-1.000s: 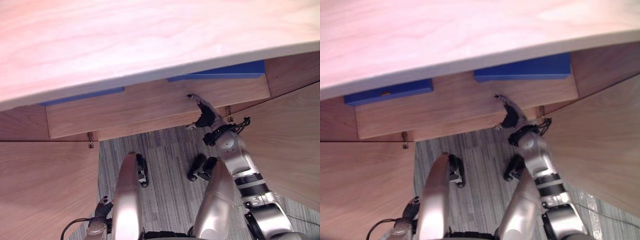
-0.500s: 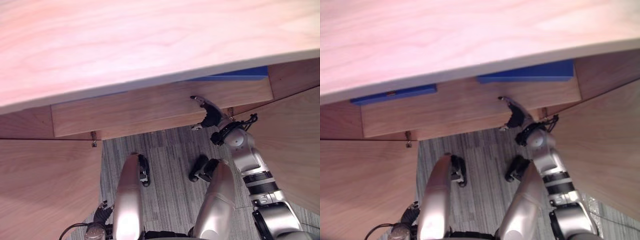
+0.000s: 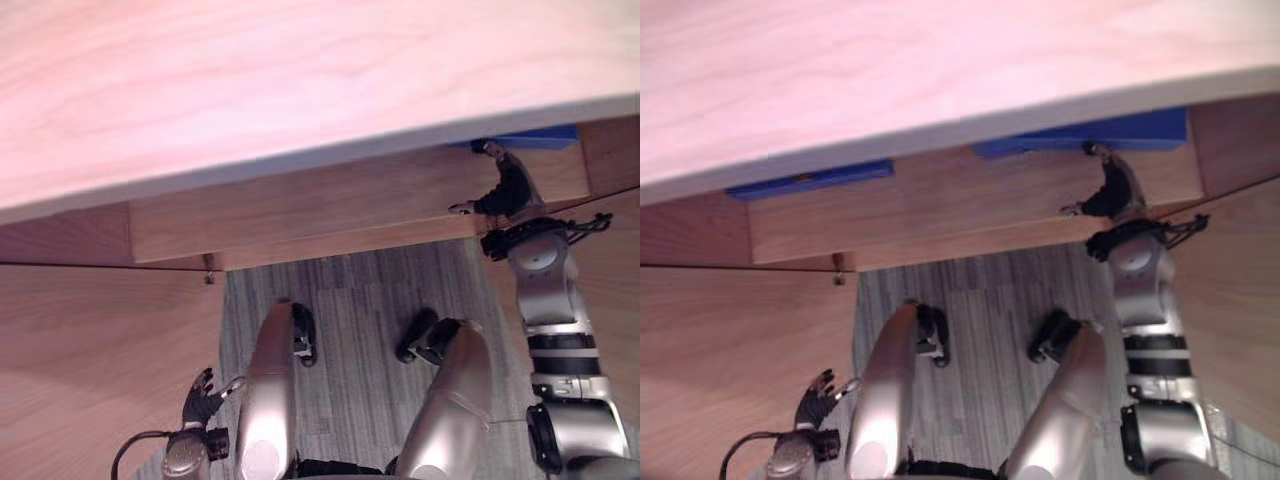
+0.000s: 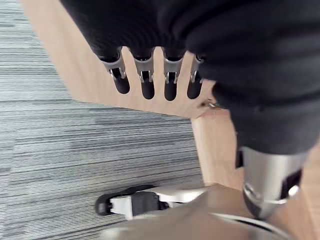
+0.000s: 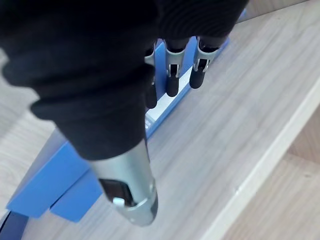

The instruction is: Walk over to the cabinet, pick up the folder, carry it to the office cabinet, place the folder inside the office cabinet, then close the office cabinet door

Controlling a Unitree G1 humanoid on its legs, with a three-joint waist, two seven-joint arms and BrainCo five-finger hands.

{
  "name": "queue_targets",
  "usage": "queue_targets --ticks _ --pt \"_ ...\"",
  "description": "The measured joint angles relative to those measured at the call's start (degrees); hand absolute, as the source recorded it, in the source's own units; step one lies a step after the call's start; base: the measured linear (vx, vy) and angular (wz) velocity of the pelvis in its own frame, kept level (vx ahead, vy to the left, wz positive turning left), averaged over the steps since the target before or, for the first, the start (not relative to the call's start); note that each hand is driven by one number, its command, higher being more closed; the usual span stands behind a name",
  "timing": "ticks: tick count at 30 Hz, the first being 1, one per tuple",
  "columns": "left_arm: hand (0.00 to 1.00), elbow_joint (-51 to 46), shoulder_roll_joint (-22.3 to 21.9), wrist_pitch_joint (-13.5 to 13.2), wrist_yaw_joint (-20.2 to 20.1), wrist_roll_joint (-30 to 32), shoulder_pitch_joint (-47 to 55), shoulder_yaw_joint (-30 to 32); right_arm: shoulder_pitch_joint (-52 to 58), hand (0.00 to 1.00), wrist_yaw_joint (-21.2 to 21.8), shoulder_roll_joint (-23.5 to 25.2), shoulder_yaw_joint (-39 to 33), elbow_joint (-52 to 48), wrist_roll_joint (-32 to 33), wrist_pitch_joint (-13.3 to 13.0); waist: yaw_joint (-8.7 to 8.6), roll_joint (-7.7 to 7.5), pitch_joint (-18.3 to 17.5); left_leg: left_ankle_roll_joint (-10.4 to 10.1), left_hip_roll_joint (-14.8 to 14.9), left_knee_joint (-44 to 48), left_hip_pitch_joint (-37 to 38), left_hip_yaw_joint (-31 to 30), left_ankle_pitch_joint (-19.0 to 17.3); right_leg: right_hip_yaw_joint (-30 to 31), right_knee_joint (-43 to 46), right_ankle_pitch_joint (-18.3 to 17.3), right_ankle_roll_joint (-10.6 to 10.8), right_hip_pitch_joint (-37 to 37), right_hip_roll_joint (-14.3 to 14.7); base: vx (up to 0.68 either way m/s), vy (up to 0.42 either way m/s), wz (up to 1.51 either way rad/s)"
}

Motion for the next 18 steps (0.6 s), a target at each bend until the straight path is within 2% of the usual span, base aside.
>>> queue_targets --ticks 2,6,13,18 --pt "0.0 -0.7 -0.2 -1.1 -0.7 -0.4 -1.5 -1.4 -3.7 0.0 0.1 -2.5 0.3 4.8 0.0 0.0 -0.13 0.06 0.0 0.0 0.0 0.3 -0.3 -0.1 0.0 0.0 0.3 0.0 0.0 -0.3 0.0 0.0 0.0 0.0" --pt "0.0 -0.7 -1.1 -1.7 -1.2 -1.7 -2.8 -2.3 -8.0 0.0 0.0 -4.4 2.9 7.9 0.0 0.0 -0.67 0.06 0.0 0.0 0.1 0.2 -0.3 -0.1 0.0 0.0 0.2 0.0 0.0 -0.3 0.1 0.0 0.0 0.0" --pt "0.0 0.5 -1.5 -2.3 -1.2 -2.1 -4.2 -2.9 -8.8 0.0 0.9 -3.7 9.5 7.9 0.8 -0.3 -1.12 0.04 0.0 0.0 1.1 0.1 0.1 0.0 0.0 0.0 -0.1 0.1 -0.1 -0.3 1.2 0.0 -0.016 -0.06" --pt "0.0 6.1 -1.6 -3.7 -1.2 -2.5 -7.1 -2.6 -5.0 0.0 4.8 -1.9 14.8 8.0 0.5 -1.9 -1.75 -0.11 0.1 0.0 1.9 -2.1 4.2 0.8 0.1 0.0 -2.3 0.6 -0.1 3.0 2.5 0.0 -0.02 -0.11"
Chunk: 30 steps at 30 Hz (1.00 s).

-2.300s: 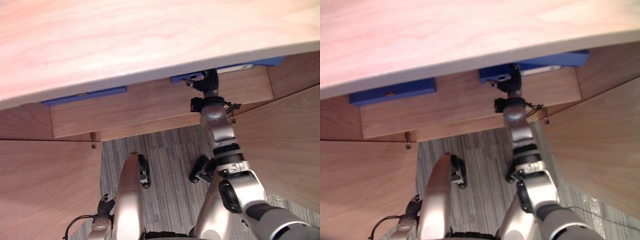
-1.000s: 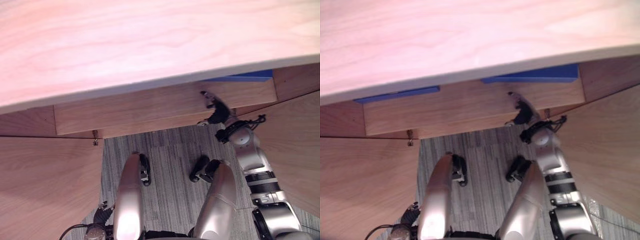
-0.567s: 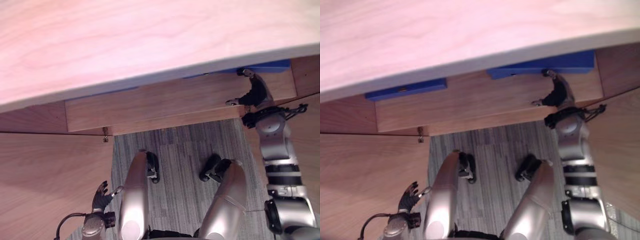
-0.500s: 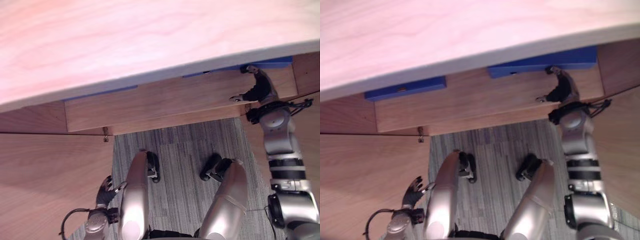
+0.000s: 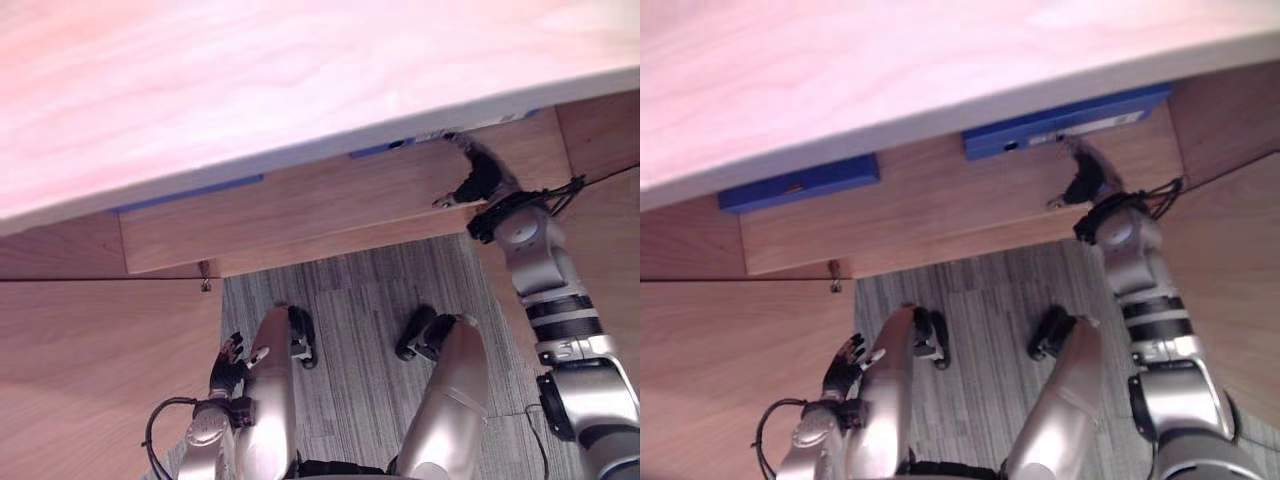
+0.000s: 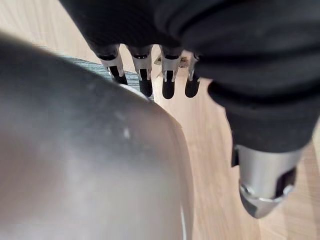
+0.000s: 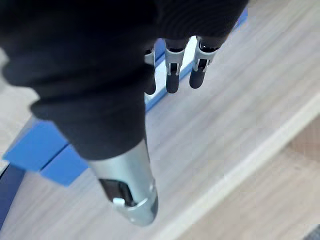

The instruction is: Walk over to the cabinet, pick up the folder, carry it to the office cabinet, place the folder inside the office cabinet, then close the office cabinet door

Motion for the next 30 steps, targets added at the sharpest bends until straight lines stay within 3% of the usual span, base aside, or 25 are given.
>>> queue_targets --ticks 6,8,11,19,22,24,25,26,30 --pt "0.0 5.8 0.7 -1.4 0.4 -0.1 -2.2 1.6 2.1 0.0 3.1 1.8 4.7 5.0 -0.9 -2.1 -0.69 -1.19 -0.2 -0.3 1.3 -5.6 6.7 1.3 1.4 -1.6 -6.7 2.4 -0.5 6.8 2.6 0.04 -0.008 -0.17" --pt "0.0 8.2 2.2 -2.2 0.4 -1.0 -2.6 1.9 3.9 0.0 4.3 3.1 7.7 8.4 -1.2 -2.2 -0.71 -3.36 -1.0 -0.7 1.5 -9.7 11.0 2.2 2.7 -2.3 -10.6 3.6 -0.6 10.9 3.6 0.05 -0.009 -0.13" --pt "0.0 10.8 3.3 -2.9 0.5 -1.8 -3.0 1.8 5.1 0.0 5.7 3.7 10.5 11.4 -1.4 -2.8 -0.77 -4.66 -1.3 -1.0 1.5 -14.5 15.9 2.9 4.5 -3.4 -15.9 5.5 -0.5 15.9 5.2 0.04 -0.019 -0.1" --pt "0.0 16.8 6.4 -4.0 0.4 -3.2 -3.9 1.5 5.0 0.0 4.6 4.5 9.8 21.4 -1.6 -4.5 -0.7 -6.0 -1.9 -1.5 2.2 -25.1 25.9 6.1 8.6 -3.5 -29.2 11.6 -0.5 25.2 9.8 0.01 0.017 -0.21" --pt "0.0 21.8 9.3 -3.9 0.4 -3.2 -4.3 1.3 6.1 0.0 1.4 9.8 5.4 26.0 -1.8 -4.5 -0.9 -7.54 -2.8 -1.7 1.9 -34.6 29.9 8.8 13.4 -3.5 -42.2 18.3 -1.0 29.5 13.2 0.01 -0.008 -0.31" --pt "0.0 26.9 10.8 -3.3 0.7 -2.6 -3.8 2.0 9.6 0.0 -2.5 15.9 0.9 30.0 -0.7 -4.7 -1.42 -10.21 -6.3 -2.5 0.7 -43.6 30.8 10.4 18.2 -4.2 -57.6 25.1 -1.5 32.8 16.3 0.06 -0.069 -0.18" --pt "0.0 27.7 11.1 -3.2 0.9 -2.3 -3.8 2.5 10.7 0.0 -3.6 17.4 -0.2 31.4 -0.4 -4.7 -1.64 -10.91 -7.1 -2.7 0.2 -45.6 30.9 10.5 19.2 -4.5 -61.1 26.6 -1.6 33.7 16.9 0.09 -0.13 0.13" --pt "0.0 29.6 11.7 -3.2 1.1 -1.7 -4.2 3.7 13.7 0.0 -5.4 20.9 -3.1 35.0 1.0 -4.7 -2.25 -12.74 -9.2 -3.3 -1.2 -50.2 31.0 10.5 21.7 -5.0 -67.7 29.8 -1.6 35.2 17.5 0.08 -0.138 0.2" --pt "0.0 32.7 10.7 -3.2 3.2 -0.9 -6.0 5.9 22.1 0.0 -8.8 27.5 -11.6 43.7 7.6 -4.6 -3.1 -13.28 -13.1 -4.2 -1.3 -55.1 32.9 10.1 24.1 -5.4 -68.7 30.1 -2.5 35.5 18.6 0.07 -0.069 0.06"
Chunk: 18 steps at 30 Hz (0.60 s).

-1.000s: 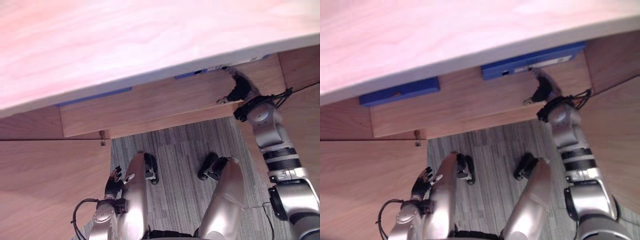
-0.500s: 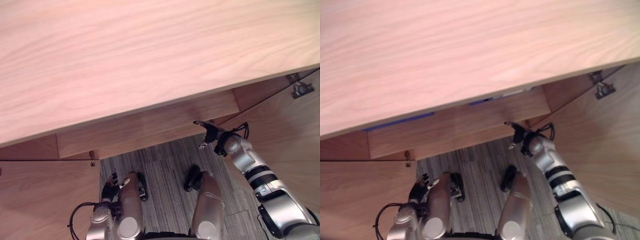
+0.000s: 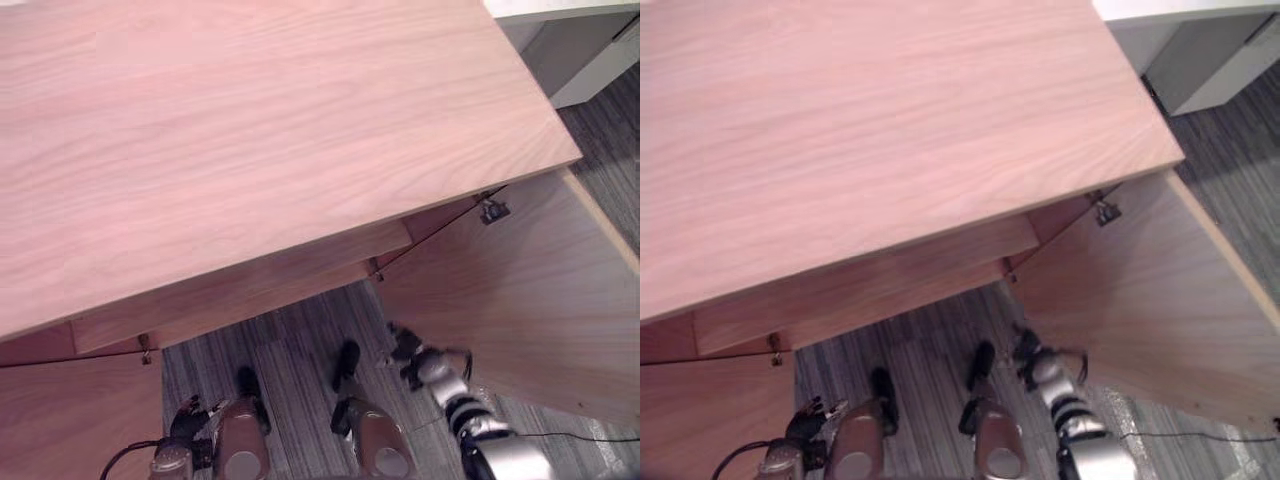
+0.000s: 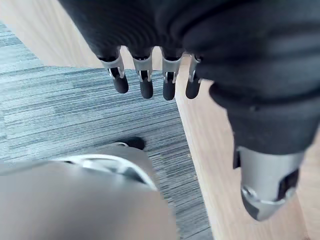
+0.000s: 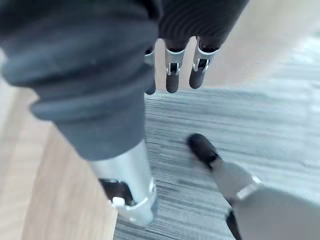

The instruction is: Walk over to the cabinet, pick up the folder, carry it to the office cabinet, place the folder inside the office cabinet, then close the office cabinet door

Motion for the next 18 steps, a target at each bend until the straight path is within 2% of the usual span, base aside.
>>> queue_targets --ticks 2,3,4,5,6,7,8,9,10,11,12,14,16,18 --pt "0.0 0.3 -2.3 -0.2 0.6 0.5 -0.1 0.4 6.3 0.0 -2.4 2.7 -10.7 4.6 5.6 0.2 -0.36 0.36 -3.8 -0.8 1.1 -0.7 2.1 0.0 -0.5 -0.1 0.0 -1.2 0.0 1.7 1.1 0.14 -0.006 -0.11" --pt "0.0 0.3 -3.5 -0.4 0.7 1.0 -0.1 0.6 8.3 0.0 -3.6 4.0 -15.1 5.2 7.5 0.2 -0.36 0.53 -4.3 -1.2 1.6 -0.3 3.7 -0.1 -1.3 -0.1 0.0 -1.7 0.0 3.4 1.6 0.15 0.022 -0.09" --pt "0.0 0.4 -4.6 -0.4 0.7 1.2 0.0 0.7 10.1 0.0 -4.5 4.6 -17.4 5.2 8.8 0.2 -0.35 0.76 -4.8 -1.5 2.2 0.3 4.7 0.0 -2.0 -0.1 0.0 -2.1 0.1 4.6 2.0 0.13 0.039 -0.2" --pt "0.0 -0.1 -5.8 -0.8 0.9 0.9 0.5 1.5 13.3 0.0 -6.0 5.8 -20.8 4.3 13.1 0.0 -0.2 1.53 -6.0 -1.8 3.6 3.2 5.7 0.1 -4.2 0.0 0.2 -2.7 0.0 6.4 2.9 0.12 0.052 -0.26" --pt "0.0 -0.1 -6.5 -0.9 0.9 0.4 0.6 2.0 14.1 0.0 -6.5 6.0 -21.1 3.4 14.7 -0.1 -0.18 2.07 -6.2 -1.6 4.5 5.1 6.1 -0.1 -5.5 0.4 0.5 -3.0 -0.1 7.4 3.5 0.09 0.158 -0.59" --pt "0.0 -0.1 -8.2 -1.5 1.3 -2.2 0.9 2.9 15.1 0.0 -7.1 5.9 -21.0 2.4 16.9 -0.4 0.39 3.73 -6.8 -0.8 5.2 10.4 6.0 -4.7 -8.4 2.5 2.3 -3.9 -0.3 8.2 4.5 0.03 0.189 -0.62" --pt "0.0 0.0 -9.0 -1.8 1.5 -3.5 1.0 3.4 15.1 0.0 -7.0 6.1 -20.8 2.3 17.2 -0.4 0.67 4.32 -7.2 -0.7 4.9 12.4 5.7 -7.5 -9.2 3.4 3.2 -4.2 -0.2 8.0 4.7 -0.02 0.296 -0.99" --pt "0.0 0.3 -10.6 -2.5 2.0 -6.0 1.0 4.6 15.4 0.0 -7.0 5.6 -18.6 1.7 18.9 -0.9 1.61 5.68 -7.8 -1.1 2.9 14.8 5.7 -15.0 -11.7 6.4 4.7 -4.9 -0.4 7.6 4.9 -0.09 0.324 -0.96" --pt "0.0 0.7 -11.8 -2.6 2.2 -7.3 1.2 5.0 15.5 0.0 -7.1 4.9 -16.6 1.6 19.0 -1.5 2.07 6.61 -8.5 -1.6 1.3 14.5 6.3 -20.0 -14.4 8.2 5.4 -5.2 -0.1 6.6 5.2 -0.13 0.343 -1.05" --pt "0.0 1.1 -12.4 -2.7 2.3 -7.9 1.4 5.1 15.5 0.0 -7.0 4.4 -15.5 1.4 19.0 -1.8 2.43 7.54 -9.2 -2.7 0.4 14.1 7.0 -22.2 -16.5 9.5 5.8 -5.3 0.1 5.8 5.5 -0.14 0.337 -0.94" --pt "0.0 2.1 -12.1 -2.9 2.4 -8.4 1.1 5.2 15.4 0.0 -6.9 4.4 -12.9 0.9 19.1 -2.3 2.52 7.53 -9.4 -1.7 -1.6 13.9 8.0 -21.6 -17.7 11.7 5.5 -5.3 0.2 5.7 5.1 -0.11 0.241 -0.73" --pt "0.0 3.7 -11.8 -3.1 2.5 -7.9 1.3 5.5 15.6 0.0 -6.9 4.5 -8.9 0.7 19.1 -2.4 2.12 6.95 -11.3 0.0 -3.0 11.7 9.0 -19.3 -17.2 13.2 2.8 -5.3 0.1 5.9 4.1 -0.07 0.208 -0.76" --pt "0.0 5.1 -11.5 -3.2 2.5 -5.7 0.9 5.7 15.1 0.0 -6.9 4.8 -6.3 0.5 19.3 -2.4 2.08 6.57 -12.1 0.4 -3.3 9.2 11.0 -15.6 -15.9 13.5 2.3 -4.8 -0.7 5.7 3.3 0.02 0.133 -0.81" --pt "0.0 7.5 -10.6 -3.1 2.5 -2.8 0.3 4.0 15.3 0.0 -6.8 5.7 -4.7 0.5 21.1 -2.4 1.9 6.26 -13.5 0.3 -4.6 5.0 14.2 -13.1 -14.4 15.0 1.8 -2.9 -0.4 5.8 2.6 0.1 0.066 -0.51"
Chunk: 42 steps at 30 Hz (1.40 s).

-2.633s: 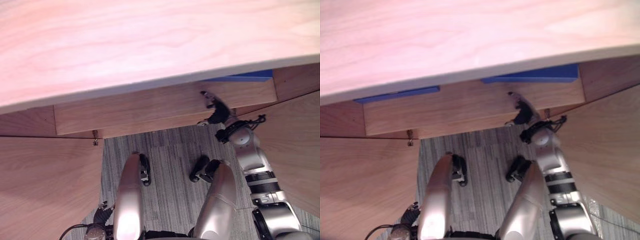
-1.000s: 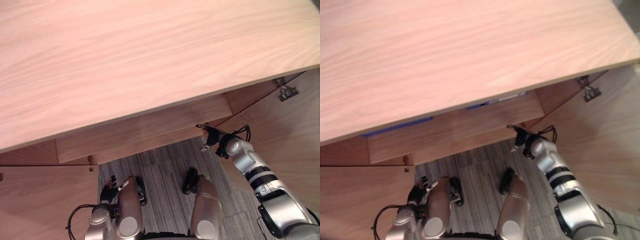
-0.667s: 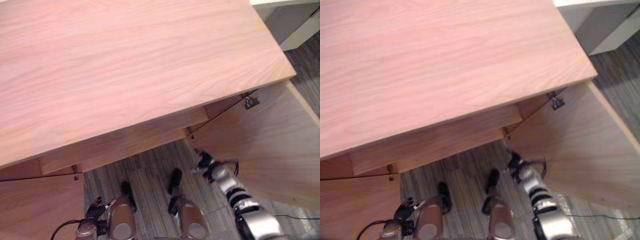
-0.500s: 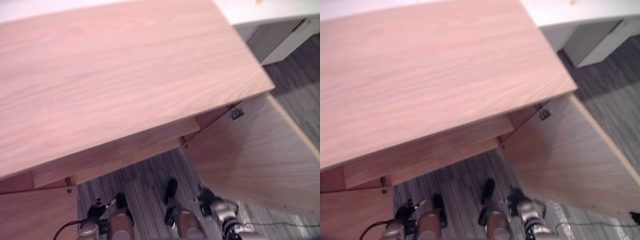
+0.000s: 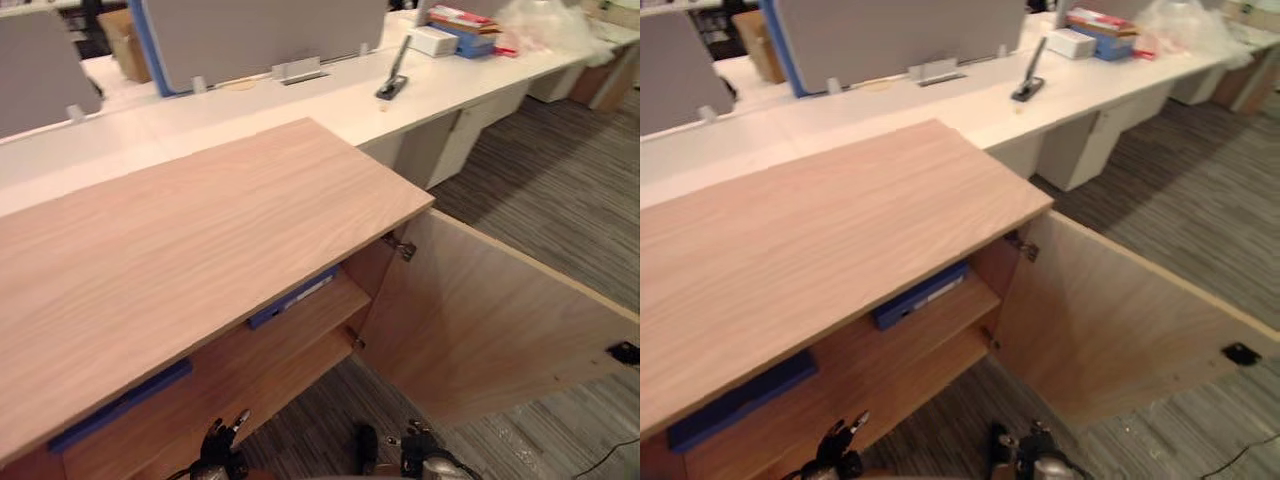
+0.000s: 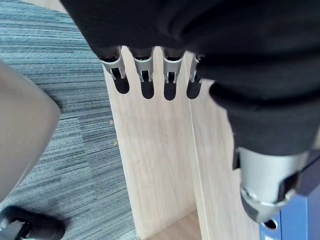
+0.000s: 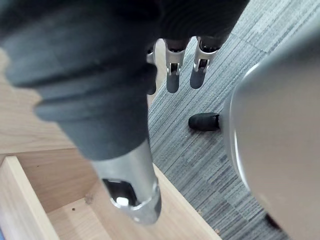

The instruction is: Walk over to the cabinet, pick up the folder, carry it to the office cabinet, place the folder inside the office cabinet, then close the office cabinet door

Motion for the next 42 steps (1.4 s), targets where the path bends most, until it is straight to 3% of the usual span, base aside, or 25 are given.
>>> queue_targets --ticks 2,5,8,9,10,11,12,13,14,15,16,17,18,20,21,23,24,25,26,27,32,42 --pt "0.0 2.7 0.2 0.2 0.0 2.5 -1.8 -3.4 0.4 0.0 0.4 0.6 0.0 0.0 0.2 0.0 -0.42 0.14 -1.2 -0.1 0.1 -4.1 2.8 0.9 1.4 0.1 -0.1 1.7 1.3 0.3 0.3 0.15 -0.025 -0.17" --pt "0.0 3.9 -1.2 0.3 0.0 2.8 -3.7 -5.8 0.2 0.0 0.5 0.7 -0.3 -0.2 1.1 0.1 -0.42 0.48 -0.8 0.2 1.3 -5.3 4.6 1.8 2.1 1.4 0.1 1.8 1.4 0.3 2.2 0.17 -0.057 -0.35" --pt "0.0 4.9 -1.9 0.6 -0.3 3.6 -5.5 -8.7 0.2 0.0 0.5 0.7 -1.4 -2.2 2.1 0.1 -1.21 0.55 1.5 0.4 1.4 -4.1 7.8 5.3 2.6 1.5 4.2 1.6 1.1 -0.2 3.6 0.07 -0.042 -0.75" --pt "0.0 4.8 -1.9 0.6 -0.4 4.3 -6.3 -9.0 0.3 0.0 0.5 1.3 -3.3 -3.0 2.1 0.1 -1.58 -0.19 2.5 0.8 1.0 -1.1 7.9 7.1 2.6 -0.8 7.0 1.9 0.5 -1.1 3.5 -0.07 -0.039 -0.9" --pt "0.0 4.7 -1.9 0.6 -0.5 4.8 -6.4 -8.8 0.3 0.0 0.5 1.5 -3.6 -3.3 2.1 0.1 -1.57 -1.09 3.1 2.6 0.7 1.2 7.4 8.4 2.6 -2.2 8.0 3.0 -0.8 -1.7 3.5 -0.19 -0.025 -1.22" --pt "0.0 4.7 -1.6 0.6 -0.6 5.1 -6.7 -8.0 0.4 0.0 0.5 2.2 -4.5 -3.7 2.1 0.1 -0.94 -1.98 3.3 5.6 -1.7 -1.2 6.5 8.0 -1.1 -3.5 5.7 7.9 -1.1 -2.1 3.9 -0.29 -0.006 -1.8" --pt "0.0 4.7 -1.7 0.5 -0.7 5.7 -6.1 -7.8 -0.4 0.0 0.4 3.2 -7.4 -4.5 2.1 0.5 0.66 -0.84 3.8 4.9 -1.3 -4.6 6.9 12.2 3.1 -10.5 10.1 3.3 -4.4 -3.4 2.9 -0.28 0.004 -1.94" --pt "0.0 3.8 -1.8 0.5 -0.5 6.3 -5.9 -7.3 -0.3 0.0 0.4 3.7 -8.3 -4.5 2.1 0.7 0.69 -0.96 3.7 5.0 -1.3 -4.8 6.9 14.1 3.3 -15.7 16.8 -2.3 -5.4 -4.7 0.8 -0.22 0.042 -1.68" --pt "0.0 3.5 -2.0 0.8 -0.5 6.9 -6.1 -6.7 0.0 0.0 0.7 3.8 -9.9 -5.6 2.1 0.7 0.35 -0.92 3.6 5.3 -1.1 -4.7 6.4 16.6 3.4 -22.5 28.0 -10.4 -6.6 -5.5 -3.5 -0.09 0.063 -1.01" --pt "0.0 3.6 -2.1 0.9 -0.5 7.0 -5.9 -6.6 0.0 0.0 0.8 3.8 -10.6 -5.5 2.1 0.8 0.4 -0.81 3.7 5.4 -0.8 -4.8 6.4 17.9 3.5 -24.9 32.2 -12.7 -6.6 -5.1 -5.4 -0.08 0.09 -1.17" --pt "0.0 3.6 -2.0 0.9 -0.5 7.0 -5.7 -6.5 0.3 0.0 0.9 3.9 -12.6 -5.3 2.1 1.0 0.67 -0.59 3.6 5.2 0.2 -4.8 6.4 20.8 3.7 -29.5 37.8 -15.9 -6.2 -3.0 -9.0 -0.06 0.079 -1.3" --pt "0.0 3.5 -1.7 0.9 -0.5 7.0 -5.5 -6.4 0.3 0.0 0.9 3.9 -13.9 -5.0 2.1 1.1 0.79 -0.5 3.5 5.0 0.7 -5.3 6.6 23.9 3.9 -32.9 41.2 -17.7 -5.0 -0.1 -12.9 -0.05 0.066 -1.36" --pt "0.0 3.6 -1.4 1.1 -0.5 7.0 -5.5 -6.4 0.3 0.0 0.9 3.8 -14.6 -4.2 2.1 1.0 0.73 -0.65 3.3 4.8 0.9 -5.6 6.6 25.4 4.1 -34.4 42.2 -18.0 -4.7 1.1 -14.9 -0.02 0.041 -1.46" --pt "0.0 4.5 0.0 1.5 -0.6 7.0 -5.5 -6.4 -0.4 0.0 0.9 3.5 -16.8 -1.4 2.1 1.4 0.92 -1.69 2.3 4.3 0.9 -5.5 6.2 31.2 4.4 -38.2 39.8 -16.3 -4.9 6.0 -20.9 0.05 -0.061 -1.46" --pt "0.0 4.9 0.4 1.5 -0.6 7.0 -5.6 -6.3 -0.7 0.0 0.9 3.4 -17.1 -0.6 2.1 1.6 0.94 -1.99 2.1 4.1 0.8 -5.5 6.2 32.4 4.5 -38.4 36.9 -15.9 -3.3 7.0 -20.9 0.06 -0.138 -1.41" --pt "0.0 6.1 1.9 1.8 -0.6 7.0 -5.7 -5.5 -1.3 0.0 1.1 2.8 -17.0 0.9 2.1 2.2 0.92 -2.12 2.3 3.7 2.0 -0.8 5.4 32.4 6.6 -40.1 29.4 -16.4 -2.2 8.7 -18.3 0.04 -0.232 -1.22" --pt "0.0 6.0 2.7 1.6 -0.7 7.0 -5.9 -5.6 -1.1 0.0 1.1 2.5 -16.9 1.4 2.1 2.2 1.12 -3.6 2.7 2.5 2.2 3.0 2.9 31.4 5.1 -38.8 25.6 -16.3 -1.9 10.3 -17.9 -0.04 -0.25 -0.9" --pt "0.0 6.0 2.8 1.5 -0.7 7.0 -5.9 -5.7 -1.5 0.0 1.0 1.5 -16.7 2.7 2.0 2.3 1.43 -4.33 2.3 2.3 -1.8 -7.5 2.8 27.9 4.4 -36.6 21.4 -15.6 -0.1 10.8 -17.8 -0.21 -0.187 -0.93" --pt "0.0 6.1 2.0 1.5 -0.6 7.0 -5.4 -5.7 -2.5 0.0 1.5 -0.6 -16.7 3.6 2.1 2.2 0.9 -1.12 1.6 3.0 -1.5 -20.0 1.8 26.1 20.5 -35.9 16.3 -13.6 3.3 11.7 -13.6 -0.25 -0.105 -0.91" --pt "0.0 6.1 2.3 1.6 -0.5 6.6 -4.8 -5.5 -2.5 0.0 1.7 -0.3 -16.5 3.9 2.1 2.1 1.03 -1.98 1.3 2.6 -1.7 -19.3 2.4 27.3 19.4 -34.6 14.7 -13.8 4.7 11.8 -13.4 -0.17 -0.11 -0.77" --pt "0.0 6.0 4.7 1.8 0.4 3.2 -4.3 -5.3 -2.8 0.0 2.9 1.6 -15.7 5.3 2.5 2.2 0.46 -3.52 1.7 1.2 0.2 -19.4 2.8 27.6 19.4 -33.3 9.5 -13.0 5.2 13.4 -9.9 0.03 -0.091 -0.16" --pt "0.0 5.1 6.2 1.0 0.5 2.5 -2.5 -8.5 -13.7 0.0 1.4 -4.8 -6.3 -5.0 7.3 -0.9 0.29 -3.17 1.8 0.2 0.4 -21.0 3.0 27.8 20.1 -32.5 5.4 -11.7 4.6 14.0 -7.6 0.01 -0.027 -0.05"
